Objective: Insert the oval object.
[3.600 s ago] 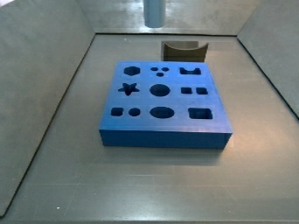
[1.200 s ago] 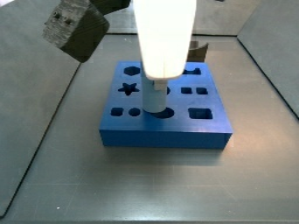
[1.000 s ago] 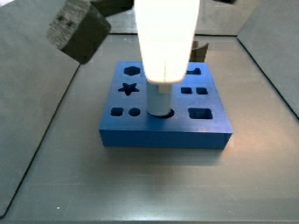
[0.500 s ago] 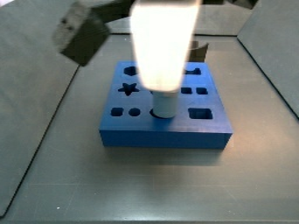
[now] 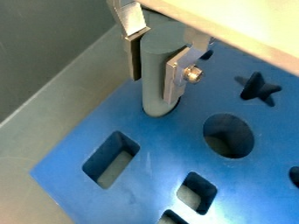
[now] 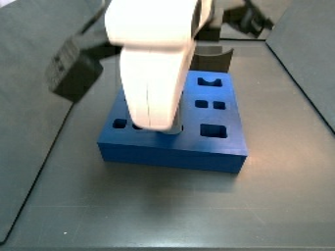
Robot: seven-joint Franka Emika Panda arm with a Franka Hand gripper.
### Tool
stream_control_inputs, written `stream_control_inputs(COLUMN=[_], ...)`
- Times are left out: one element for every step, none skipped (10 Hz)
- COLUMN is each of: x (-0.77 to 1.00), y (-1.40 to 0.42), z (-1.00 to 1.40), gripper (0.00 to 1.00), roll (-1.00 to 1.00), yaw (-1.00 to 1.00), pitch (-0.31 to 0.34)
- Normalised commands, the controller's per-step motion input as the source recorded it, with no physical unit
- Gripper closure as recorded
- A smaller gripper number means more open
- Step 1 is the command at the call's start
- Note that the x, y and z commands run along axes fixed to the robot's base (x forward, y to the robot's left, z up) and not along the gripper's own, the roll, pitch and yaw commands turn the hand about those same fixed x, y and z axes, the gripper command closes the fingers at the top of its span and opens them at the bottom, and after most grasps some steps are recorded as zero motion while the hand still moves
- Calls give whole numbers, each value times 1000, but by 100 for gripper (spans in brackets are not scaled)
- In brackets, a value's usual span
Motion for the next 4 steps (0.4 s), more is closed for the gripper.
stream_control_inputs(x=[74, 77, 0, 0], y=[-240, -280, -154, 0], z=[-377, -323, -120, 0], gripper=[100, 100, 100, 100], roll=[211, 184, 0, 0], yaw=[0, 0, 23, 0], pitch=[0, 0, -66, 0])
